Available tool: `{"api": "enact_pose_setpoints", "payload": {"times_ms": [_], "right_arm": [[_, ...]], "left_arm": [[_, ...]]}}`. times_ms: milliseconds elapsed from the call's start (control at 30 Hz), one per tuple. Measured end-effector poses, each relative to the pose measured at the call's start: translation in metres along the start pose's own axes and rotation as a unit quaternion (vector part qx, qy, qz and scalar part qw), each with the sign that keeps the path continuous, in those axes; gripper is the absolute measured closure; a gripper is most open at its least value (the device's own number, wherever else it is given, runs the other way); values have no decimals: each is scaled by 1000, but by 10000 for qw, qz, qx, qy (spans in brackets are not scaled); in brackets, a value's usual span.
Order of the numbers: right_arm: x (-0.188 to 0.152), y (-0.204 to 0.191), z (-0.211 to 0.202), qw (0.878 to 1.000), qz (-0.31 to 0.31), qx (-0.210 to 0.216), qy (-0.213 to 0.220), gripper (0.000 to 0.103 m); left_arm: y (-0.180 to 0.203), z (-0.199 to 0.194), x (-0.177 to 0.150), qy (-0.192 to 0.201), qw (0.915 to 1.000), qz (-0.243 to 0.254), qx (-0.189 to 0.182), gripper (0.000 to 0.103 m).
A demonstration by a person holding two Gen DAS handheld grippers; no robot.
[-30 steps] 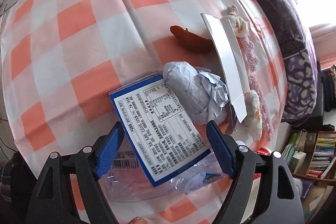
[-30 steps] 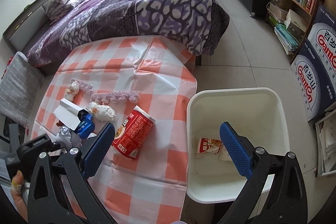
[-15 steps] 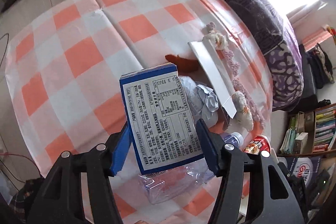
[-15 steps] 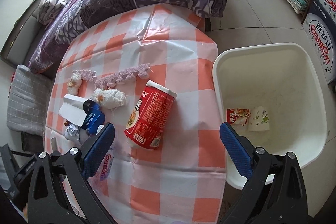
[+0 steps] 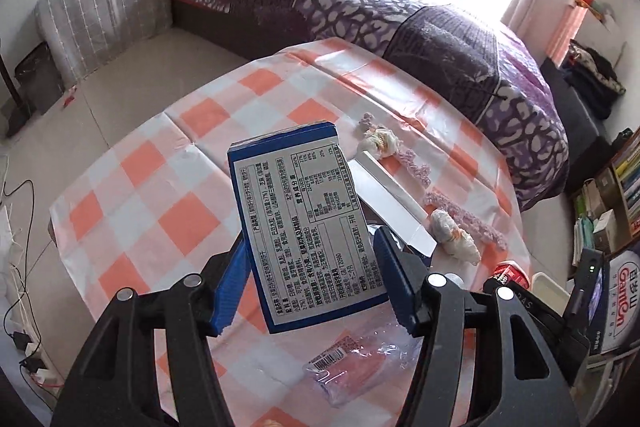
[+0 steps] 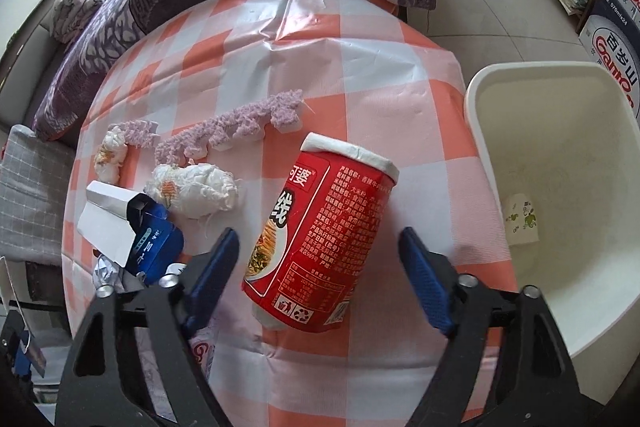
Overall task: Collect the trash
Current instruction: 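Grasp the red can with the right tool while the left tool holds the card, then carry the red can into the bin and open the right tool while the left tool holds the card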
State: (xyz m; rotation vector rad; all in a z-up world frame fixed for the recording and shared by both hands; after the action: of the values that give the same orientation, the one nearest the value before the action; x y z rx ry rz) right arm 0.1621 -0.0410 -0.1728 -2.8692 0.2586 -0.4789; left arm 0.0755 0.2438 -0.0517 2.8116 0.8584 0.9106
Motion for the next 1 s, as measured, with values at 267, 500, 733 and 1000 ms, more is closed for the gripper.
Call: {"api": "enact_pose_setpoints", "payload": {"times_ms": [267,500,733,1000], "right_arm": [[7,-16,-27,9971,-126,525,531,55],[14,-47,-95,9762,-708,1417,1481,55],[12,-57,-135,9606,-1324,924,2264,55],[8,-49,-159,9479,-1648,441,2691,55]], "left_arm": [[-9,0,3,85,9999,-93,-13,43],[4,-24,9,728,9972,24,-177,43],[22,-46,11,1352,9905,217,-153,43],[37,-44,8,1377,9899,271,-194,43]]}}
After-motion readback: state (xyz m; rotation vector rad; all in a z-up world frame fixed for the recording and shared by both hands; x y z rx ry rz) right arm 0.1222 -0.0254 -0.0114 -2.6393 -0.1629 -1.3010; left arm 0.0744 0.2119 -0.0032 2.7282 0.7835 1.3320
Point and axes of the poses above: each gripper's, at about its wrist camera, not at the fingertips, and z roughly the way its jaws point, y to its right, x to its top, the point moved 3 cm from there along z, roughly the way its jaws point, and after that the axes turned 7 degrees about -z, right-handed, at the moved point
